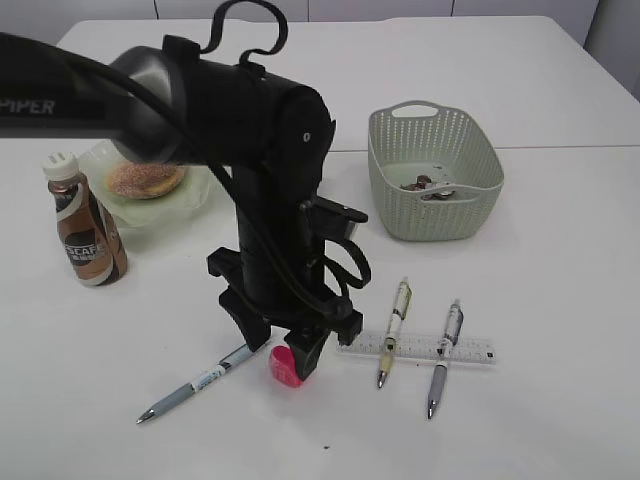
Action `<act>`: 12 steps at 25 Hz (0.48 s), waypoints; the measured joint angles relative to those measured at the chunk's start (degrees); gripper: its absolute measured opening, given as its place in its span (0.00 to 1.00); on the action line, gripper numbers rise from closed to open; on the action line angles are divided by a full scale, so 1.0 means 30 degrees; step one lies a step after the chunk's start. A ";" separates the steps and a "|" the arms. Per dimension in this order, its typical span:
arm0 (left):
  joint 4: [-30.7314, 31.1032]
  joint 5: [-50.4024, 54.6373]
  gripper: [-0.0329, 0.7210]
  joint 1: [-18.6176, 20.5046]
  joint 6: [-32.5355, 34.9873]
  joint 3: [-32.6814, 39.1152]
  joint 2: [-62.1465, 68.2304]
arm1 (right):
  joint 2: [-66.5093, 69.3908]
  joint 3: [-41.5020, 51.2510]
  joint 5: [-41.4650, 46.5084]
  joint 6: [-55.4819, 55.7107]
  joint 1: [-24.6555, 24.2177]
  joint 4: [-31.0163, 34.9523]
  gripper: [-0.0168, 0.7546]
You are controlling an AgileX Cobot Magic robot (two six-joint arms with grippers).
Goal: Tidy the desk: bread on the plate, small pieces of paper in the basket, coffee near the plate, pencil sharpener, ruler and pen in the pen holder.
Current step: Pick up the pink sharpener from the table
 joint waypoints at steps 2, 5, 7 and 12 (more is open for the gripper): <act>0.0093 0.0000 0.65 0.0000 0.0000 0.0000 0.0327 | 0.0000 0.0000 0.0013 0.0000 0.0000 0.0000 0.64; 0.0250 -0.0247 0.65 0.0000 0.0000 0.0000 0.0684 | 0.0000 0.0000 0.0013 0.0000 0.0000 0.0000 0.64; 0.0317 -0.0569 0.65 0.0000 0.0000 0.0000 0.0819 | 0.0000 0.0000 0.0013 0.0000 0.0000 0.0000 0.64; 0.0406 -0.1322 0.65 0.0000 0.0000 0.0000 0.0902 | 0.0000 0.0000 0.0013 0.0000 0.0000 0.0000 0.64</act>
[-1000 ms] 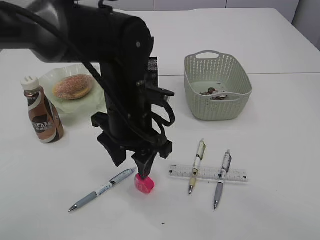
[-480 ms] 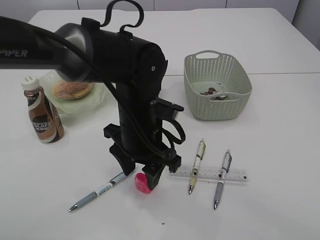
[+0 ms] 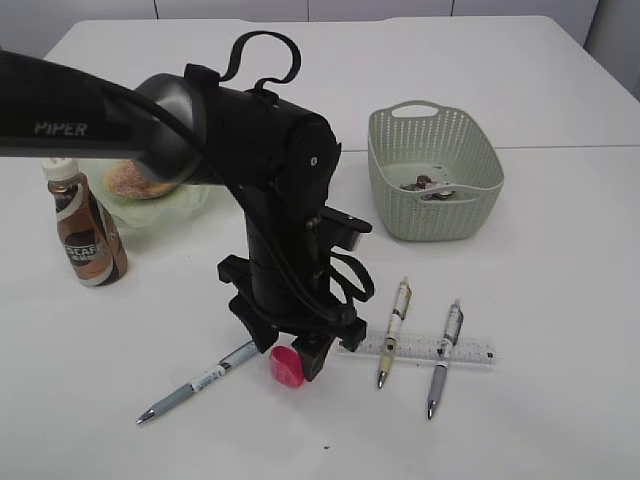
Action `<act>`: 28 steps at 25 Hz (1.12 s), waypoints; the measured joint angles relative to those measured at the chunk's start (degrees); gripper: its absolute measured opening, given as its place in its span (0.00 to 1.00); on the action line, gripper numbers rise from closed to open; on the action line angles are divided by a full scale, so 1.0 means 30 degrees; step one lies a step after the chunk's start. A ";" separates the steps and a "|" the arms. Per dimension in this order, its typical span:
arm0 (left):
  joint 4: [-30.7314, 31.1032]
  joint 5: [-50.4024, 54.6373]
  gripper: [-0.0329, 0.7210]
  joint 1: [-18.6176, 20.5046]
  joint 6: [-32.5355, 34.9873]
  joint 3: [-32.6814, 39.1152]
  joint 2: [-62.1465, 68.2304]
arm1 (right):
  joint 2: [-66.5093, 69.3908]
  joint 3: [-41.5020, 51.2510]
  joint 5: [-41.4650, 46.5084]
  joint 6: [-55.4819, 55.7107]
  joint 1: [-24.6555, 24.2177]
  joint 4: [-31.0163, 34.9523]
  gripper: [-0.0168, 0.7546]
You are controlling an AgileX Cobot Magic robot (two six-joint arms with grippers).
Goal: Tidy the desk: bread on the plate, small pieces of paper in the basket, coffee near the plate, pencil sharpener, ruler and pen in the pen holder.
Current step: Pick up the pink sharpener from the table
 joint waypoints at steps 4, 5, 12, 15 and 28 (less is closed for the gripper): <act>0.0070 -0.0236 0.65 0.0000 0.0000 0.0000 0.0000 | 0.0000 0.0000 0.0030 0.0000 0.0000 0.0000 0.64; 0.0096 -0.0285 0.65 0.0000 0.0000 0.0000 0.0000 | 0.0000 0.0000 0.0030 0.0000 0.0000 0.0000 0.64; 0.0261 -0.0710 0.65 0.0000 0.0000 0.0000 0.0000 | 0.0000 0.0000 0.0030 0.0000 0.0000 0.0000 0.64; 0.0261 -0.0800 0.65 0.0000 0.0000 0.0000 0.0000 | 0.0000 0.0000 0.0030 0.0000 0.0000 0.0000 0.64; 0.0299 -0.0650 0.65 0.0000 0.0000 0.0000 0.1241 | 0.0000 0.0000 0.0030 0.0000 0.0000 0.0000 0.64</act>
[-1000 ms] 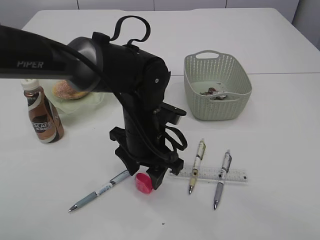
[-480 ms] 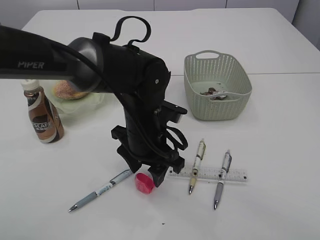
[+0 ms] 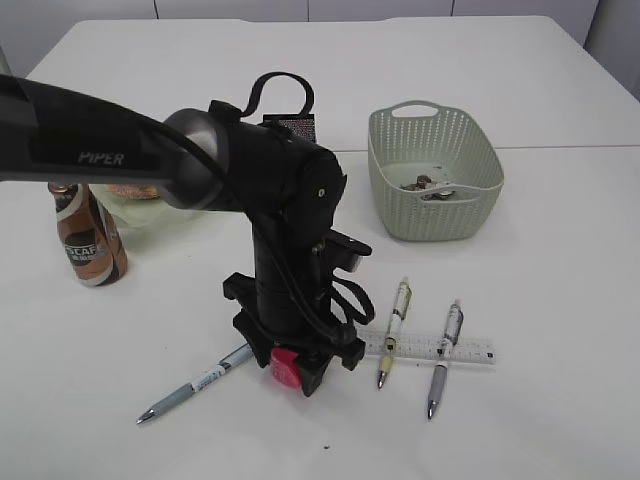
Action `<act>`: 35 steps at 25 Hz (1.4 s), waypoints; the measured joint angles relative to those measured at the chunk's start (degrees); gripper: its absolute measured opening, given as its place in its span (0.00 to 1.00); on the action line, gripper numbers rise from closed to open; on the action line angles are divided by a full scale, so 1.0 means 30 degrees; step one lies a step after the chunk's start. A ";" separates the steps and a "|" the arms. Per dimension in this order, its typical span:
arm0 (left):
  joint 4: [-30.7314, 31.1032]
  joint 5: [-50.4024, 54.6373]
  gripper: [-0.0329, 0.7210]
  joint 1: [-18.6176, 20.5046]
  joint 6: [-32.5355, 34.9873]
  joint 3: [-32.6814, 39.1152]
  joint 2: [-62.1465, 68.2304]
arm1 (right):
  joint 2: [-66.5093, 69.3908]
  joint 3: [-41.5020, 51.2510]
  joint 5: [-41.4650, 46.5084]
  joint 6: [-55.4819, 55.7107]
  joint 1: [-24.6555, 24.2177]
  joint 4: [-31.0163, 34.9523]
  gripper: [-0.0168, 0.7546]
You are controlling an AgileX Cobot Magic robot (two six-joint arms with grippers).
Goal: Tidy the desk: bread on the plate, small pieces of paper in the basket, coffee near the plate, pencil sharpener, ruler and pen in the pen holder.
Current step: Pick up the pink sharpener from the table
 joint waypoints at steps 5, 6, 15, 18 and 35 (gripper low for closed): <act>0.0000 -0.0427 0.65 0.0000 0.0000 0.0000 0.0032 | 0.0000 0.0000 0.0039 0.0000 0.0000 0.0000 0.64; 0.0000 -0.0452 0.65 0.0000 0.0000 0.0000 0.0032 | 0.0000 0.0000 0.0039 0.0000 0.0000 0.0000 0.64; 0.0037 -0.0452 0.63 0.0000 0.0000 0.0000 0.0032 | 0.0000 0.0000 0.0039 0.0000 0.0000 0.0000 0.64; 0.0037 -0.0452 0.59 0.0000 0.0000 0.0000 0.0032 | 0.0000 0.0000 0.0039 0.0000 0.0000 0.0000 0.64; 0.0114 0.0006 0.51 0.0000 0.0000 -0.0047 0.0122 | 0.0000 0.0000 0.0039 0.0000 0.0000 0.0000 0.64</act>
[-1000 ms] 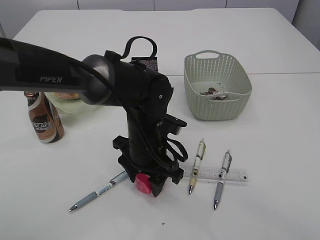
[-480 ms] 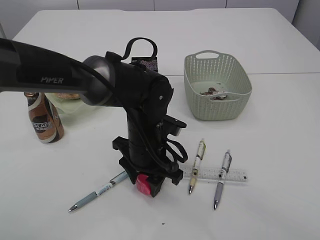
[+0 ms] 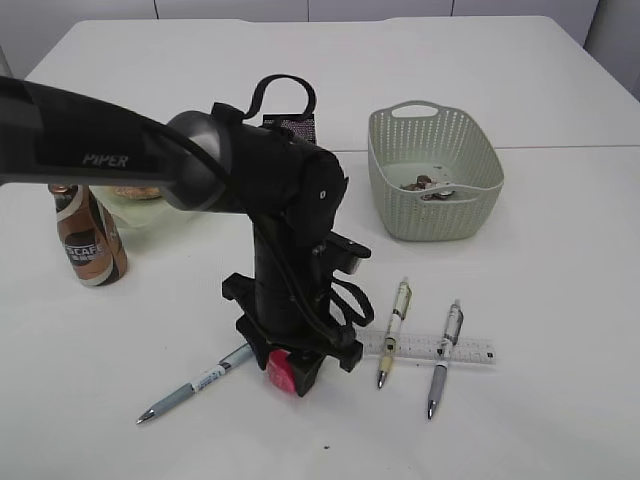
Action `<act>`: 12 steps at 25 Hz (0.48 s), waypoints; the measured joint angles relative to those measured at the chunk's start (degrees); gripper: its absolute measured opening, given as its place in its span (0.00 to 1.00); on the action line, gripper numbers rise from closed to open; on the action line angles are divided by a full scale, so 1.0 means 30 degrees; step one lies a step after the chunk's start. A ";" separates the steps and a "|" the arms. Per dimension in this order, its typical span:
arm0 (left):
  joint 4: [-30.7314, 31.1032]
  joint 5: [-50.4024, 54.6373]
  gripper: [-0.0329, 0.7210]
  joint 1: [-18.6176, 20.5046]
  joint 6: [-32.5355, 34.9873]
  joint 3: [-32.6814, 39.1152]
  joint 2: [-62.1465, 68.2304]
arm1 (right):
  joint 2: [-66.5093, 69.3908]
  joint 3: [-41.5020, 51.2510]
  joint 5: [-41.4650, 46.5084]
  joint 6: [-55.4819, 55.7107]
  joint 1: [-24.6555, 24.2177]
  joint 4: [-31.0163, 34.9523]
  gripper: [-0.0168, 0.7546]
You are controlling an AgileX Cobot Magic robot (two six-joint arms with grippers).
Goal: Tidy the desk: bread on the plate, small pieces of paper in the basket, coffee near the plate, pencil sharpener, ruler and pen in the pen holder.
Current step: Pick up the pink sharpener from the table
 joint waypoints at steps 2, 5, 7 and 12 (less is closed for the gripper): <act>0.0174 0.0566 0.51 0.0000 0.0000 -0.0229 0.0072 | 0.0000 0.0000 0.0000 0.0000 0.0000 0.0000 0.64; 0.0326 0.1442 0.51 0.0000 0.0000 -0.0915 0.0106 | 0.0000 0.0000 0.0000 0.0000 0.0000 0.0000 0.64; 0.0363 0.1943 0.51 0.0000 0.0000 -0.1453 0.0106 | 0.0000 0.0000 0.0000 0.0000 0.0000 0.0000 0.64; 0.0485 0.2877 0.51 0.0000 0.0000 -0.2860 0.0106 | 0.0000 0.0000 0.0000 0.0000 0.0000 0.0000 0.64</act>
